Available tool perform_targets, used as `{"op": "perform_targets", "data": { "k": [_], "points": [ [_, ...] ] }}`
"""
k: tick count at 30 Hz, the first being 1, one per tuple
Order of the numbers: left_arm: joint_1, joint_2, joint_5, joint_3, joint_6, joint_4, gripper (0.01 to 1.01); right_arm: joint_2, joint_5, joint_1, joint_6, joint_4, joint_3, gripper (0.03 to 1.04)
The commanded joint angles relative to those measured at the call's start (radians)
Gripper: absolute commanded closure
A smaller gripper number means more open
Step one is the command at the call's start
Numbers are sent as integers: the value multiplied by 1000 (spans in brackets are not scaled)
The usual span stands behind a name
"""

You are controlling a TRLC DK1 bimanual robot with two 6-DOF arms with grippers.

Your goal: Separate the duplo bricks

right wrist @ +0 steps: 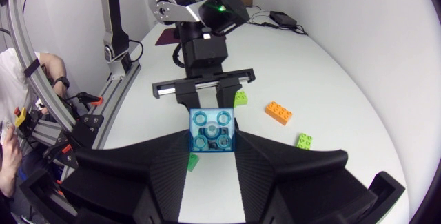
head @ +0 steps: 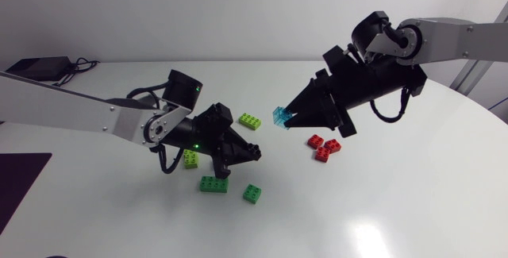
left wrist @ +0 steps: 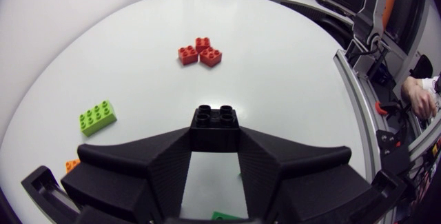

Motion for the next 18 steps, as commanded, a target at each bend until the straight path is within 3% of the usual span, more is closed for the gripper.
{"op": "perform_targets", "data": {
  "k": [1,7,18],
  "points": [
    [15,67,-17,-9,27,35,680,-6,-12,-10,-32,0,-45,798],
    [55,159,-69,30,52,84,680,-9,-12,-18,-41,9,-79,798],
    [58,219,-132,54,92,93,679,-11,-13,-19,-41,25,-98,798]
  ]
}}
